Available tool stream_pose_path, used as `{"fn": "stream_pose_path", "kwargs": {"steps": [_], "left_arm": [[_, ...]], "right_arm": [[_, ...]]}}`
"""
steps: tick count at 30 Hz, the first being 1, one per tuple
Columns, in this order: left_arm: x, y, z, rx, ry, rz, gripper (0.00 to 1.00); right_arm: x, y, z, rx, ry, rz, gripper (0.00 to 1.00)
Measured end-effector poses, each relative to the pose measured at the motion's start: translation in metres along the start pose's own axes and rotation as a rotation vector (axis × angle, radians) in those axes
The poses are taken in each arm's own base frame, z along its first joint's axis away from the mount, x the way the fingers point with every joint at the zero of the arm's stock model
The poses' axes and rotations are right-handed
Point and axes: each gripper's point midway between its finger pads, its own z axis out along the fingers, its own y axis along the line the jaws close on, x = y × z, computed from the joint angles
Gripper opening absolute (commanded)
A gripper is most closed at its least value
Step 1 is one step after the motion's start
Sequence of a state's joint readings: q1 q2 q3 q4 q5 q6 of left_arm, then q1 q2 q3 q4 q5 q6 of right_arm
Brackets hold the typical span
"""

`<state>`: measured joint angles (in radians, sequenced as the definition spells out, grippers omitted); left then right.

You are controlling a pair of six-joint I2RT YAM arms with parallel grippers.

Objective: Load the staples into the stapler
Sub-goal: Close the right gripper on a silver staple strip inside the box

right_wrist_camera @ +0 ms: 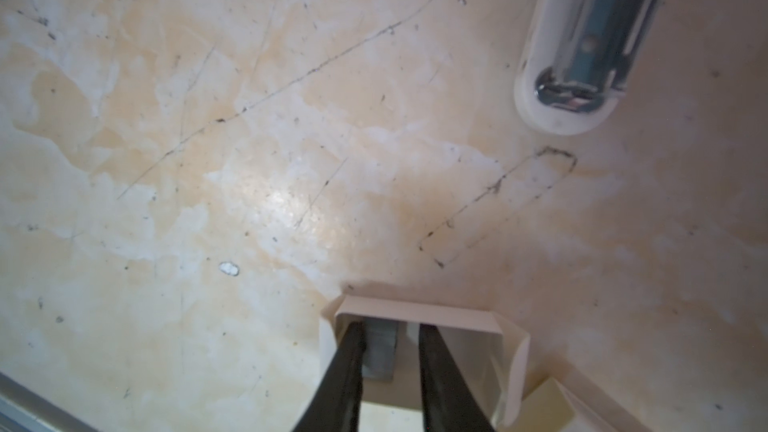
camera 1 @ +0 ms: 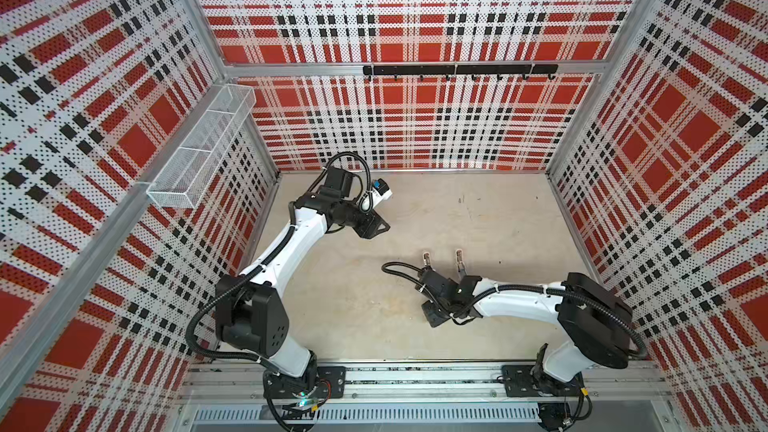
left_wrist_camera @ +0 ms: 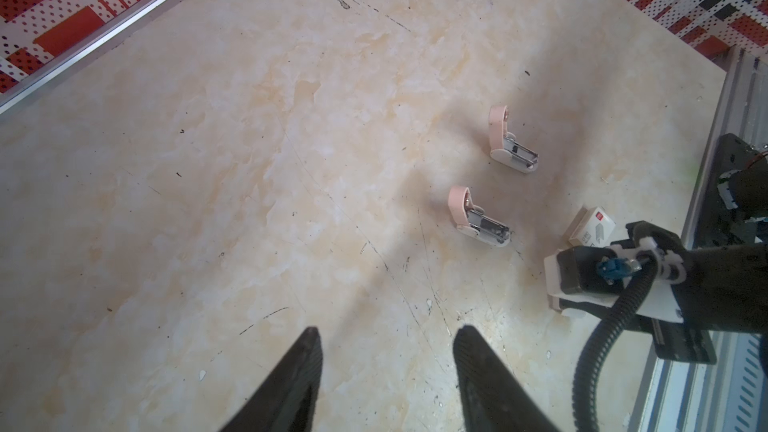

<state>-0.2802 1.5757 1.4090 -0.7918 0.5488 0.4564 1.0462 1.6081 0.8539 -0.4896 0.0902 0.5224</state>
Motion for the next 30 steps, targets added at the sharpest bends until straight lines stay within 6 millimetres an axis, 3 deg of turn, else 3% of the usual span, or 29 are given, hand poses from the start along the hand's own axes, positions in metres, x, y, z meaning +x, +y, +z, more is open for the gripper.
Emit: {"fn": "stream_pose_path", "kwargs": {"steps": [9,30], "left_arm": [[0.0000,0.0001,0.0000,0.000,0.000,0.000,0.56],[0.0000,0.0001,0.0000,0.000,0.000,0.000,0.56]], "right_arm": [[0.0003,-0.0004,0.0010,0.002,0.000,0.002,0.28],[-0.0010,-0.0052,0.0043,0.051,-0.008,-0.007,0.18]]}}
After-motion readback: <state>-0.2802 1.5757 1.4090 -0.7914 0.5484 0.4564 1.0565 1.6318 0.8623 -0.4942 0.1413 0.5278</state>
